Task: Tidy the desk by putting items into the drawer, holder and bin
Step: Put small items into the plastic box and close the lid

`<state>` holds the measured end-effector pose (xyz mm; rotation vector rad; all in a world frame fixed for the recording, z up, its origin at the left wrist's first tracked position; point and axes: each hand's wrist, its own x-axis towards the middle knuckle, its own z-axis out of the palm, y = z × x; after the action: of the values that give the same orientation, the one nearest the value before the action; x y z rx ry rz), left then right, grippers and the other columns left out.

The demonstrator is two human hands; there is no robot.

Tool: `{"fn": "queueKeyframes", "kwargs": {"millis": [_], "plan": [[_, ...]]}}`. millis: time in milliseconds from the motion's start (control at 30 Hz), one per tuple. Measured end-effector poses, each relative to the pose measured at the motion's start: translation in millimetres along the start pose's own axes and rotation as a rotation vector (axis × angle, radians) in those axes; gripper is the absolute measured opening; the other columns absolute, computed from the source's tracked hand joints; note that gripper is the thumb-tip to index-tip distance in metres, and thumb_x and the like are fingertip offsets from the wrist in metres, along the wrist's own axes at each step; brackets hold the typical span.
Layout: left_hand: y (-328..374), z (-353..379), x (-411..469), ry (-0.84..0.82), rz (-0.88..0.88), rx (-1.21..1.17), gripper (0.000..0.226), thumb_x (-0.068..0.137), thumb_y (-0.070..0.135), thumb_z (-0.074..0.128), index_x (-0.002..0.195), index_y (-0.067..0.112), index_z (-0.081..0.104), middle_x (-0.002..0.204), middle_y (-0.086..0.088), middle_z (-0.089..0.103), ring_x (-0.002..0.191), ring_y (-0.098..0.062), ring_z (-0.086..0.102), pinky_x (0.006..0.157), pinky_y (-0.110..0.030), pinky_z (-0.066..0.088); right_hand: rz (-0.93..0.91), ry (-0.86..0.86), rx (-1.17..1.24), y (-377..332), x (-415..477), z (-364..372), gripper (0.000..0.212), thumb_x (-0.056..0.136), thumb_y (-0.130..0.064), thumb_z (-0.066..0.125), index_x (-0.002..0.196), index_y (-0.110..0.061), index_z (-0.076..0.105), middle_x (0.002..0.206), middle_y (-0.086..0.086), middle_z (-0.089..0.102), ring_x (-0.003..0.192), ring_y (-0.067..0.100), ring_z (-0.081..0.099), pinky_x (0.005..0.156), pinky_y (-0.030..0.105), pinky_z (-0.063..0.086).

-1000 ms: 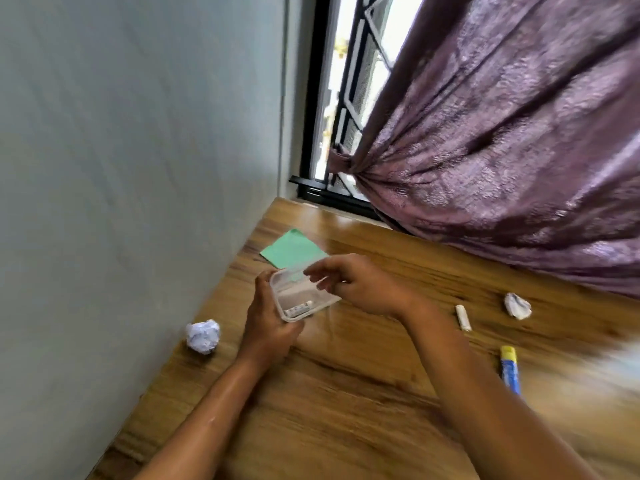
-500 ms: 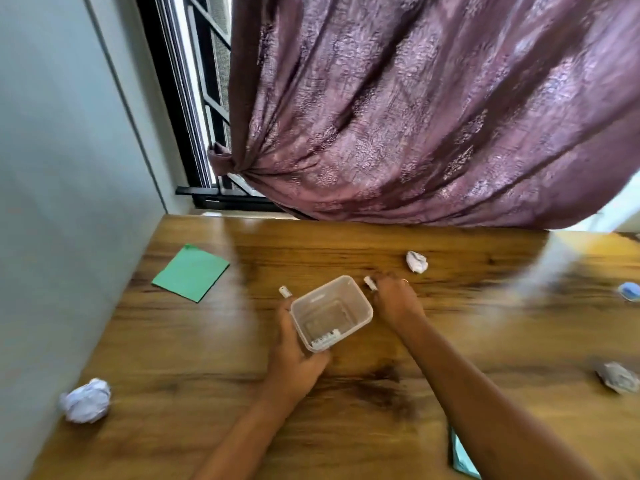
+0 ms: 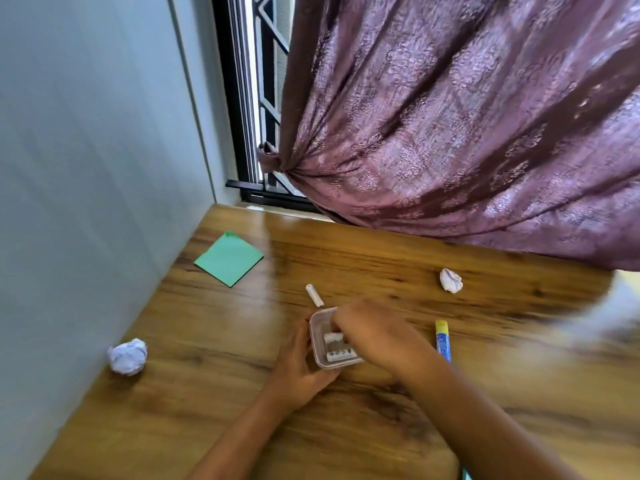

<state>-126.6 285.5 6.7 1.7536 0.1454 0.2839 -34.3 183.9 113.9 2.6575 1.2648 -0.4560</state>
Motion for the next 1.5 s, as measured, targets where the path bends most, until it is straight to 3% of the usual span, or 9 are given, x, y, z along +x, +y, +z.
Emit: {"fn": "queueKeyframes", "kwargs": {"millis": [267,500,667,833,967,1100,1200,1333,1500], "plan": [[2,2,-1,0.100,0.105,0.034,0.067,0.071,0.008,0.080,0.128,0.019,0.046,0.116,-0.002,0.062,0.105,-0.014,0.063,0.084,-0.030,0.053,0.011,0.014,0.166,-1,-3,2,0.034,0.092,-0.006,0.050,0.122,-0.018,0.061,0.116,0.002,0.062,0.104,0.019,0.060,0.081,0.027,0.047],[-3,-2,-1,0.283,0.191,0.113,0.068,0.064,0.008,0.075,0.123,0.023,0.047,0.114,0.003,0.057,0.105,-0.010,0.058,0.086,-0.032,0.052,0.054,0.283,0.663,26,32,-25,0.028,0.087,0.003,0.053,0.095,-0.019,0.069,0.078,-0.015,0.059,0.067,-0.006,0.057,0.059,0.007,0.038],[-9,-14,-10,0.297,0.177,0.112,0.068,0.067,0.006,0.076,0.127,0.018,0.046,0.119,-0.002,0.055,0.110,-0.016,0.057,0.089,-0.039,0.052,0.171,0.067,0.654,43,86,12,0.005,0.086,-0.019,0.068,0.090,-0.018,0.068,0.091,-0.003,0.066,0.082,0.011,0.057,0.067,0.023,0.041],[-7,-23,-12,0.337,0.139,0.083,0.075,0.066,0.003,0.076,0.128,0.028,0.041,0.122,-0.002,0.054,0.114,-0.017,0.055,0.092,-0.038,0.051,0.130,0.011,0.579,31,118,32,0.026,0.084,-0.028,0.070,0.070,-0.026,0.048,0.082,-0.005,0.057,0.080,0.016,0.052,0.067,0.025,0.038],[-6,-23,-10,0.333,0.113,0.058,0.074,0.066,0.000,0.073,0.128,0.025,0.041,0.122,-0.001,0.053,0.114,-0.016,0.054,0.093,-0.038,0.051,0.110,-0.008,0.550,31,119,21,0.013,0.087,-0.025,0.067,0.089,-0.015,0.060,0.092,0.001,0.059,0.081,0.015,0.051,0.063,0.024,0.038],[-7,-24,-9,0.310,0.096,0.026,0.074,0.068,0.003,0.072,0.129,0.027,0.039,0.123,0.002,0.052,0.114,-0.009,0.054,0.092,-0.026,0.050,-0.003,0.191,0.930,23,72,-30,0.017,0.089,-0.016,0.064,0.104,-0.006,0.064,0.083,0.002,0.065,0.063,0.009,0.061,0.054,0.018,0.050],[-10,-23,-8,0.313,0.095,0.029,0.074,0.066,0.002,0.073,0.128,0.027,0.041,0.121,0.001,0.054,0.111,-0.009,0.055,0.088,-0.021,0.049,-0.180,0.050,0.736,9,32,-58,0.009,0.087,-0.022,0.068,0.095,-0.019,0.068,0.080,-0.002,0.070,0.060,0.004,0.065,0.057,0.022,0.055],[-12,-22,-8,0.311,0.105,0.056,0.075,0.066,0.006,0.076,0.129,0.025,0.042,0.119,-0.002,0.056,0.108,-0.013,0.058,0.087,-0.026,0.050,-0.053,-0.126,0.073,-28,27,-29,0.016,0.089,-0.016,0.062,0.104,-0.015,0.067,0.100,0.005,0.068,0.083,0.020,0.065,0.066,0.027,0.045],[-12,-23,-6,0.298,0.072,0.025,0.073,0.067,0.008,0.077,0.131,0.017,0.043,0.120,-0.002,0.057,0.111,-0.017,0.058,0.090,-0.042,0.052,0.000,-0.025,0.158,-40,51,21,0.023,0.091,-0.004,0.045,0.106,-0.003,0.062,0.106,0.016,0.063,0.098,0.033,0.061,0.077,0.035,0.048]]}}
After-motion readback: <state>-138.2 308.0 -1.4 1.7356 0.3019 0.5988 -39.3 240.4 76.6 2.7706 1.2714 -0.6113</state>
